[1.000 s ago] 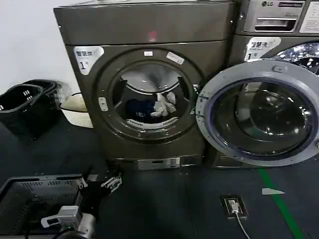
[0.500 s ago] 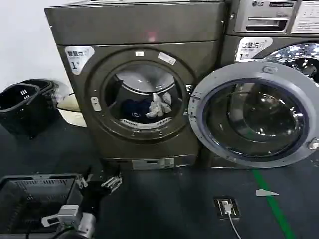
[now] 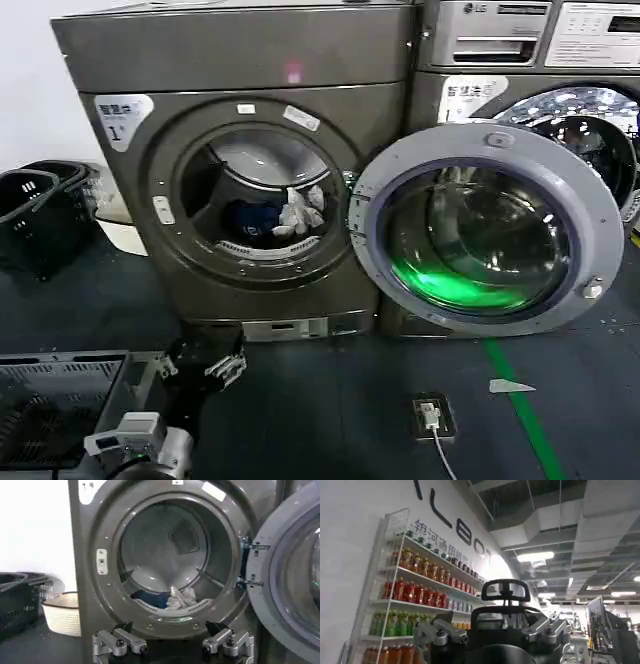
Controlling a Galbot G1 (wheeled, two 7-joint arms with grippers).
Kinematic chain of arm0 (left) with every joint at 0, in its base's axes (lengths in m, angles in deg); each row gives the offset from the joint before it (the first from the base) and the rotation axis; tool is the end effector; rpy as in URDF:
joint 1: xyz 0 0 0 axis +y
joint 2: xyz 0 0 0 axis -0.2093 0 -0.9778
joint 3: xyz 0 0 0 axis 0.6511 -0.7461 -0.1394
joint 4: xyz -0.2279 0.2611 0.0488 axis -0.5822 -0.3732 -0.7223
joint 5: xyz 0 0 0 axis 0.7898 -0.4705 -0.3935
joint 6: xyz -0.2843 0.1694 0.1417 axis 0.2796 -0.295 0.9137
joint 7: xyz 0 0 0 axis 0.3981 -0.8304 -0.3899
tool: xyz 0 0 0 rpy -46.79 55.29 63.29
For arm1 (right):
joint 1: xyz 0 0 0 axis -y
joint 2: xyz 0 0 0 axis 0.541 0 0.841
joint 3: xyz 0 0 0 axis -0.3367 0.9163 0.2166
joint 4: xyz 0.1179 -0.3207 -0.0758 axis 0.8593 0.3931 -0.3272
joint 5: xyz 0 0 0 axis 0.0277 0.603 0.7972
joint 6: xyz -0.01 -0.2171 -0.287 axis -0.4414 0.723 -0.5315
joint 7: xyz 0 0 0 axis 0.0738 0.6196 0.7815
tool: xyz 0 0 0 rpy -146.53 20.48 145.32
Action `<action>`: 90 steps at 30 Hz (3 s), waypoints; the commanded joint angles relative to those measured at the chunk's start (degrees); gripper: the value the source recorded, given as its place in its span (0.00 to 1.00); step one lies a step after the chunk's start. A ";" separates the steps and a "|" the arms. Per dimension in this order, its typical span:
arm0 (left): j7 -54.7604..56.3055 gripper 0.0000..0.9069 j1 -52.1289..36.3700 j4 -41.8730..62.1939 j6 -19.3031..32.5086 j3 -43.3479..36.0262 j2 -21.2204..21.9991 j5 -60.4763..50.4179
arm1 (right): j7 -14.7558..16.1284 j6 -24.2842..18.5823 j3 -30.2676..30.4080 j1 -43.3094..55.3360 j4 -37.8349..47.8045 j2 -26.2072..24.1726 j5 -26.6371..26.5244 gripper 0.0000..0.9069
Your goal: Grasp the clothes from the dryer.
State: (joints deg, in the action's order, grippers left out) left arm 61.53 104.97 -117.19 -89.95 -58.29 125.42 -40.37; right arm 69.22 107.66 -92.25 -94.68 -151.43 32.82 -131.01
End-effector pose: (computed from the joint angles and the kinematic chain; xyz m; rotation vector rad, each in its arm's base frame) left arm 0.1713 -0.0015 -0.1704 -0.0292 -3.0035 -0.0404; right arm -0.0731 -0.4139 0.0335 1.4058 2.3490 -0.3837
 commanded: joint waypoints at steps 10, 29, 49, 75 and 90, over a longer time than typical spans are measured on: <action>-0.36 1.00 -1.34 0.60 0.02 0.63 -0.19 0.62 | 0.67 -0.81 -0.18 -0.01 -0.53 0.40 -0.28 1.00; -0.55 1.00 -1.35 0.63 -0.17 0.98 -0.73 0.92 | 0.96 -0.83 0.18 0.04 -0.75 0.69 -0.08 1.00; -0.74 1.00 -1.36 0.39 -0.27 0.50 -0.64 0.84 | 1.23 -0.83 0.17 -0.11 -1.20 0.57 -0.11 1.00; -0.87 1.00 -2.01 0.37 -0.31 0.87 -0.35 1.13 | 1.49 -0.86 -0.52 0.07 -0.81 0.35 -0.07 1.00; -0.86 1.00 -1.55 -0.04 -0.30 0.60 -0.67 1.09 | 1.63 -0.94 -0.40 -0.16 -1.01 0.54 -0.07 1.00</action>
State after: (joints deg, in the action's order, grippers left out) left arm 60.67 103.35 -117.17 -90.28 -57.55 124.77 -39.21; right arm 70.82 106.74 -92.61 -94.79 -152.39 33.38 -131.04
